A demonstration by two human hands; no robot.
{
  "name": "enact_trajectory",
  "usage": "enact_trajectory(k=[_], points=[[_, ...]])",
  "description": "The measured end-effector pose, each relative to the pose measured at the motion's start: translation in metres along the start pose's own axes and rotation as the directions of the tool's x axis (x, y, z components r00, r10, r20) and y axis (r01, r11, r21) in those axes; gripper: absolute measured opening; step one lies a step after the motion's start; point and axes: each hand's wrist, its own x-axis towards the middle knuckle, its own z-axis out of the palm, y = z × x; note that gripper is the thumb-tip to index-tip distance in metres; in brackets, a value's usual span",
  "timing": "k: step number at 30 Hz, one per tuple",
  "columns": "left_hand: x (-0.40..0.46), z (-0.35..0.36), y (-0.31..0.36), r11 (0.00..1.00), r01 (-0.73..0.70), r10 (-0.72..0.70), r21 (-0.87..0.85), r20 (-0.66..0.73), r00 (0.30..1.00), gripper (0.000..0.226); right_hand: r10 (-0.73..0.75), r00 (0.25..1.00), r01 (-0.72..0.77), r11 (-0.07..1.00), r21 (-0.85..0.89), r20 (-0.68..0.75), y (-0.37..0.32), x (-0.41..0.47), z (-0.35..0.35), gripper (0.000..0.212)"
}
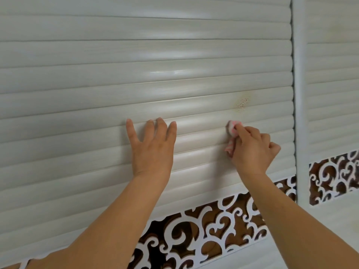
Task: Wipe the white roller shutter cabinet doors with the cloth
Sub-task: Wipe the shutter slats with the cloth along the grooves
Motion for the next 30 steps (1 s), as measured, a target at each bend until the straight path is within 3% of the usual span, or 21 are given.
enact_trajectory(k=[3,5,8,11,13,15,17,19,21,23,25,27,30], points=[[0.0,-0.001,0.002,1.0,0.014,-0.014,0.005,0.023,1.0,0.084,0.093,0.995,-0.091,0.992,0.091,-0.023,-0.011,-0.001,0.003,0.04],[-0.001,-0.001,0.002,1.0,0.022,-0.022,0.009,0.022,1.0,0.085,0.068,0.997,-0.063,0.99,0.128,-0.035,-0.026,-0.006,0.007,0.041],[-0.001,-0.002,0.002,1.0,0.024,-0.024,0.011,0.019,1.0,0.082,-0.14,0.983,0.149,0.986,0.075,-0.119,-0.051,-0.02,0.011,0.057],[0.0,-0.001,0.003,0.999,0.031,-0.031,0.01,0.009,0.999,0.079,-0.404,0.898,0.413,0.91,0.023,-0.173,-0.065,-0.028,0.013,0.074],[0.0,-0.001,0.002,0.999,0.035,-0.035,0.011,0.01,0.999,0.079,-0.475,0.866,0.472,0.88,-0.055,-0.158,-0.059,-0.022,0.011,0.072],[-0.002,0.0,0.002,0.999,0.037,-0.038,0.013,0.014,0.999,0.082,-0.362,0.926,0.35,0.929,-0.116,-0.105,-0.046,-0.012,0.005,0.064],[-0.002,0.001,0.002,0.999,0.038,-0.039,0.012,0.019,0.999,0.086,-0.146,0.988,0.143,0.988,-0.065,-0.045,-0.037,-0.003,0.003,0.06],[-0.002,0.001,0.003,0.999,0.039,-0.039,0.012,0.024,0.999,0.087,-0.043,0.999,0.043,0.999,-0.02,-0.031,-0.043,-0.004,0.003,0.063],[-0.001,0.0,0.004,0.999,0.043,-0.044,0.004,0.019,0.999,0.082,-0.168,0.983,0.167,0.986,-0.013,-0.077,-0.058,-0.013,0.004,0.065],[0.0,0.0,0.004,0.999,0.049,-0.049,-0.012,0.011,0.999,0.078,-0.397,0.91,0.396,0.918,-0.035,-0.122,-0.065,-0.022,0.008,0.067],[-0.001,-0.001,0.003,0.999,0.053,-0.053,-0.013,0.015,0.999,0.079,-0.514,0.846,0.511,0.857,-0.059,-0.141,-0.059,-0.019,0.009,0.064],[-0.001,0.0,0.003,0.999,0.052,-0.052,-0.002,0.017,0.999,0.083,-0.441,0.89,0.431,0.896,-0.103,-0.112,-0.049,-0.007,0.003,0.057],[-0.001,-0.002,0.004,0.998,0.055,-0.056,0.016,0.032,0.998,0.089,-0.169,0.978,0.167,0.986,-0.023,-0.122,-0.039,0.015,-0.002,0.039]])
